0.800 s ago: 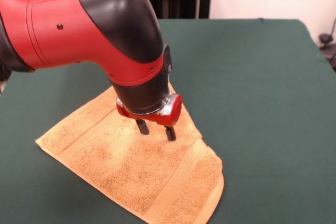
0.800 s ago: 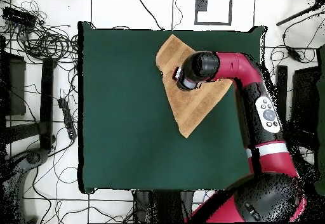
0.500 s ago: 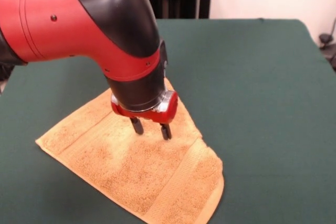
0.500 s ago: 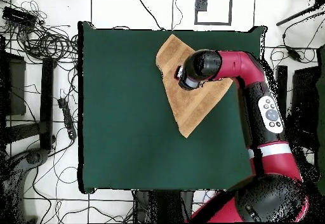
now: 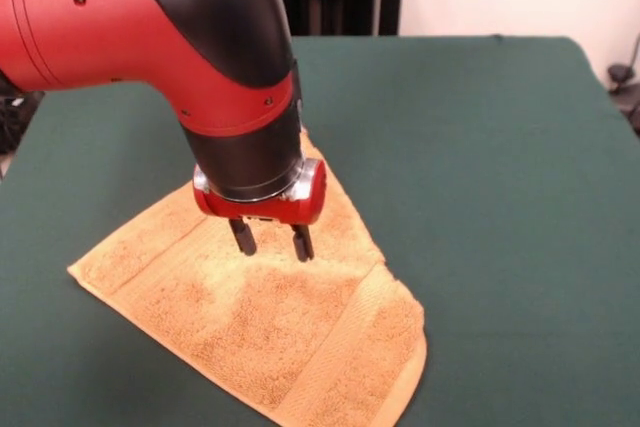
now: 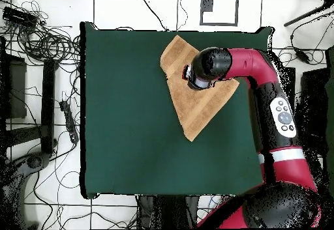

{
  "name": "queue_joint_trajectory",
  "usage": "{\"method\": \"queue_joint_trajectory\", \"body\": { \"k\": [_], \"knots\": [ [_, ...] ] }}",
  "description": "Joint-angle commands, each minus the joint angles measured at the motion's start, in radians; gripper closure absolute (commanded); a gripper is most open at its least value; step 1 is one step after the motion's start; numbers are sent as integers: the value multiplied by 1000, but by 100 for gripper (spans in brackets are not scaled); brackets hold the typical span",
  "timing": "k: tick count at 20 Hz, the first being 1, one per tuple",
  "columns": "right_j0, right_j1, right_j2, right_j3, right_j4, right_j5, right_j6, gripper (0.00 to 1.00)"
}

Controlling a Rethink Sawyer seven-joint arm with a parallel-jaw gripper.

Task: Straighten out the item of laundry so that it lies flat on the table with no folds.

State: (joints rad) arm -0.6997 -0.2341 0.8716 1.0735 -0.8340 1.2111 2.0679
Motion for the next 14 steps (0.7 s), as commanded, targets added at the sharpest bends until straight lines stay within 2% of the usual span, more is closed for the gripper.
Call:
{"method": "queue_joint_trajectory", "body": {
  "k": [1, 14],
  "knots": [
    [61, 4, -62, 16, -11, 20, -295, 0],
    [101, -15, -52, 90, 84, 19, -126, 0]
  ]
}}
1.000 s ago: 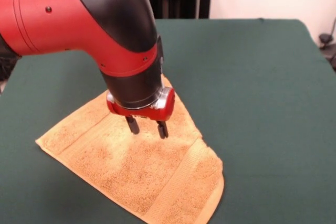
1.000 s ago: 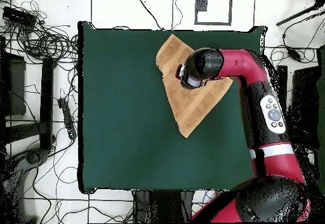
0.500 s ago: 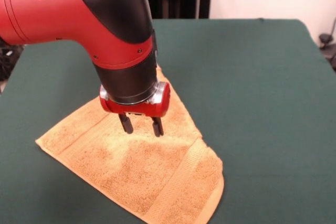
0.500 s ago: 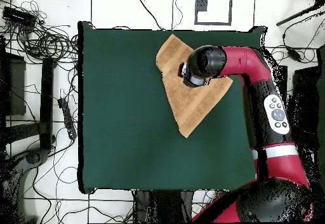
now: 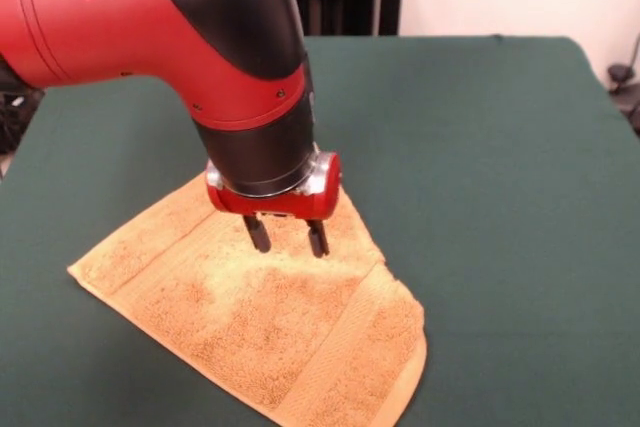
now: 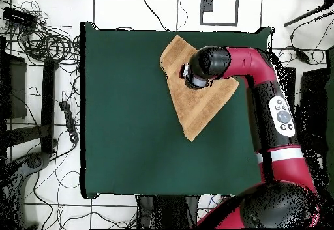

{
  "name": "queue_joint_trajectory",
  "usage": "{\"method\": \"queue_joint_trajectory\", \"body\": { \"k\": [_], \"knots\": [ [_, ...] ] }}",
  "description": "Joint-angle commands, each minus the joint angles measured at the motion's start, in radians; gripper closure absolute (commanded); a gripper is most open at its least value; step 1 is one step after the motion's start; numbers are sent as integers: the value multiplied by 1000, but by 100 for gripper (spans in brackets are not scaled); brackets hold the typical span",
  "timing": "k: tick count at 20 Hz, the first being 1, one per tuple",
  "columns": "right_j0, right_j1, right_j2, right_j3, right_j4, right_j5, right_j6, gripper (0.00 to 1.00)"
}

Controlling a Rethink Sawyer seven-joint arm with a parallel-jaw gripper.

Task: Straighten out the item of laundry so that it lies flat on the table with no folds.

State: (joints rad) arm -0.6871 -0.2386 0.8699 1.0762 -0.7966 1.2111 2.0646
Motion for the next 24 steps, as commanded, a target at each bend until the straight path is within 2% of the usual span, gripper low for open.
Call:
{"method": "queue_joint_trajectory", "body": {
  "k": [1, 13, 20, 24],
  "knots": [
    [94, -12, -53, 88, 50, 16, -112, 0],
    [154, -4, -79, 77, 95, 13, -63, 0],
    [173, 28, -100, 40, 87, 5, -97, 0],
    [195, 59, -112, -23, 62, 26, -128, 0]
  ]
}}
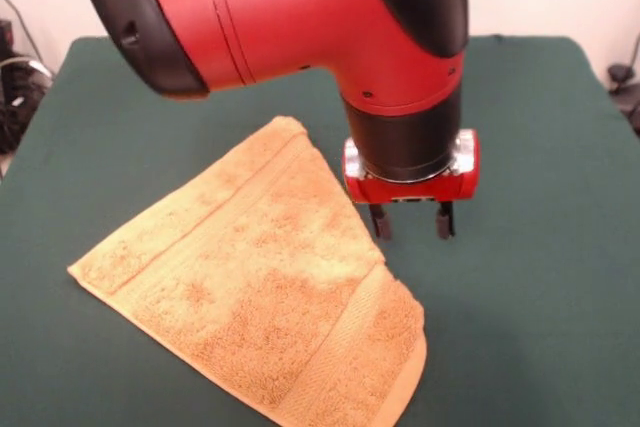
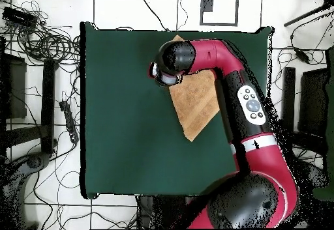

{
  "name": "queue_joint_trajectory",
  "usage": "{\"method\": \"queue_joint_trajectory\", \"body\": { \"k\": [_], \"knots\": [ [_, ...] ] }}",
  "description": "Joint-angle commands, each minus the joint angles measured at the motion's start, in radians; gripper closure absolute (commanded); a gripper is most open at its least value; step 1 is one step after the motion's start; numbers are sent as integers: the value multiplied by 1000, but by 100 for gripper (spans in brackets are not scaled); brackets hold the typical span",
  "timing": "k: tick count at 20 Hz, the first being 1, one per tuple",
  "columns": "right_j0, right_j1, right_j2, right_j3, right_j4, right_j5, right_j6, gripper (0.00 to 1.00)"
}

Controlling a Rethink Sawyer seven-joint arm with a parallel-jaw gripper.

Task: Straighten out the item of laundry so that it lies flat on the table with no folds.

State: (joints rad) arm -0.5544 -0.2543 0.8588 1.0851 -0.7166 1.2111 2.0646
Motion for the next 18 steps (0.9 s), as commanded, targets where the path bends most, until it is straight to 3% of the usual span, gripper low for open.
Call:
{"method": "queue_joint_trajectory", "body": {
  "k": [1, 18],
  "knots": [
    [69, 83, -106, -54, -28, 30, -136, 0],
    [104, 109, -129, -216, -14, 143, -243, 0]
  ]
}}
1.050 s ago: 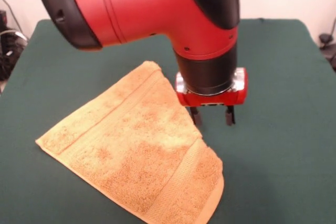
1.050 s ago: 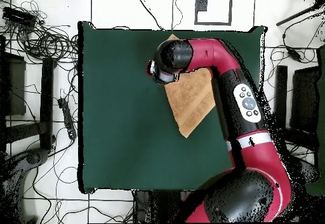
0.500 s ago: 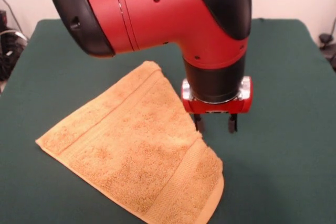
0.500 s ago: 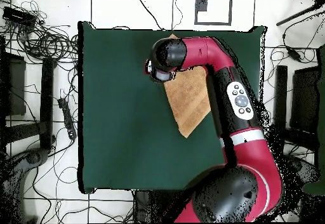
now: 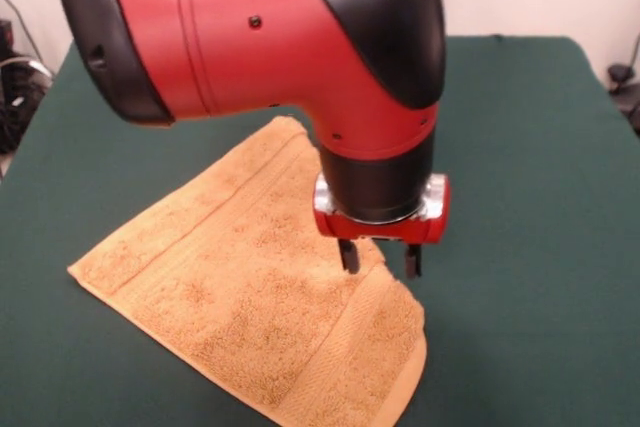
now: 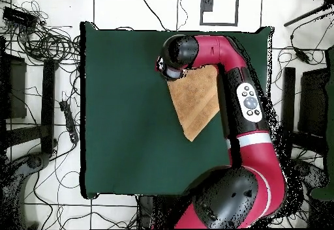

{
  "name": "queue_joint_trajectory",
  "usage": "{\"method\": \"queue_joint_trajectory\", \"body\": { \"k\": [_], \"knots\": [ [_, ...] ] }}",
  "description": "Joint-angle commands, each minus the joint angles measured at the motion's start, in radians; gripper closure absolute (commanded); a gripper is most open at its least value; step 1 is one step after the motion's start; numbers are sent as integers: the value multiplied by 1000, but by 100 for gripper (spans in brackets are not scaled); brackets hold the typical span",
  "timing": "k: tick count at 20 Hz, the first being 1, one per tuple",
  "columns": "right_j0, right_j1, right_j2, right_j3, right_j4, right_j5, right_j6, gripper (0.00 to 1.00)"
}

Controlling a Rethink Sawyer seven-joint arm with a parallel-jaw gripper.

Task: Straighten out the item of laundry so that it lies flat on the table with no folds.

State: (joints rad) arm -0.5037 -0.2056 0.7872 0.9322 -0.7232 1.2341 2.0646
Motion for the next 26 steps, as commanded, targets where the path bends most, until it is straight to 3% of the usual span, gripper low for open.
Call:
{"method": "queue_joint_trajectory", "body": {
  "k": [1, 5, 14, 22, 26],
  "knots": [
    [56, 70, -56, -71, -5, 118, -239, 0],
    [60, 96, -60, -67, -7, 79, -226, 0],
    [88, 128, -50, -61, 23, 125, -241, 0],
    [119, 106, -25, -67, 85, 196, -216, 0],
    [120, 112, -30, -72, 79, 175, -245, 0]
  ]
}}
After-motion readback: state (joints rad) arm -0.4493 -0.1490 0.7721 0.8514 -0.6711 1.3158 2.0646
